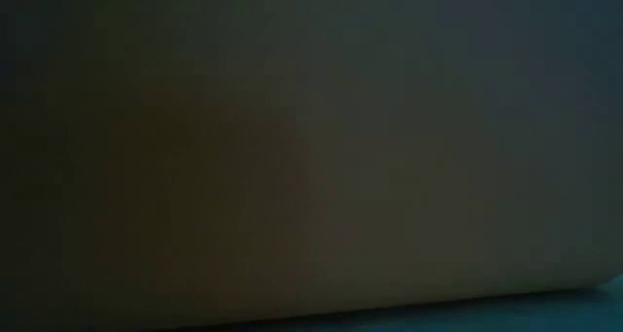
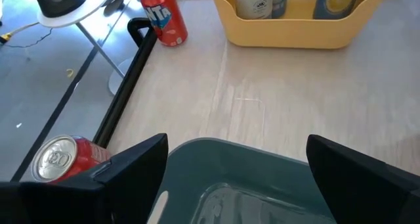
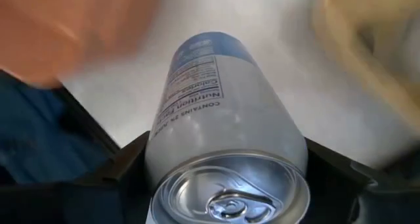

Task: Sort soda cans
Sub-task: Put the white soda can into the yellow bin

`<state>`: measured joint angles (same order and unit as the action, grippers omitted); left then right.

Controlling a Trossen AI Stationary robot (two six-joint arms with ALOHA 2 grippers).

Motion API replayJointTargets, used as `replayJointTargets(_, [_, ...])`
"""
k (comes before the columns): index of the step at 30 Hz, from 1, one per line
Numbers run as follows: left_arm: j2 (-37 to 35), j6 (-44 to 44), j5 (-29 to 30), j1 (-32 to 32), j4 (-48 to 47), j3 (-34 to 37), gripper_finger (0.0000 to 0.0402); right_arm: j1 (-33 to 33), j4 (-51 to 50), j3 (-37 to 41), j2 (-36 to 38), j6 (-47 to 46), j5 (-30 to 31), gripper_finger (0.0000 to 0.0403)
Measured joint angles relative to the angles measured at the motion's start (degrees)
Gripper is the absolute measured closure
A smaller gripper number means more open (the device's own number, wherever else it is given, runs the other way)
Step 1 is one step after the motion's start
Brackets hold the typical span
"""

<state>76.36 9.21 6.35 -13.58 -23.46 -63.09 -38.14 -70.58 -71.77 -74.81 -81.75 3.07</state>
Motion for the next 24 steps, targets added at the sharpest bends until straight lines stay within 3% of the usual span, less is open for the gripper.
replayJointTargets(7, [0.0,-1.48,0.0,0.0,-1.35,0.0,0.005,9.69,-1.06,-5.0,0.02,17.61,12.07,0.0121])
replayJointTargets(15, [-0.02,-3.91,0.01,0.0,-6.51,0.0,0.005,24.58,-9.11,-5.24,0.02,34.44,12.41,0.0121])
replayJointTargets(20, [-0.02,-4.04,0.02,0.0,-8.17,0.02,0.005,32.94,-16.88,-5.2,0.02,40.15,12.4,0.0121])
replayJointTargets(24, [-0.02,-4.0,0.02,-0.02,-8.24,0.01,0.005,37.21,-17.3,-3.11,0.07,43.35,11.07,0.0121])
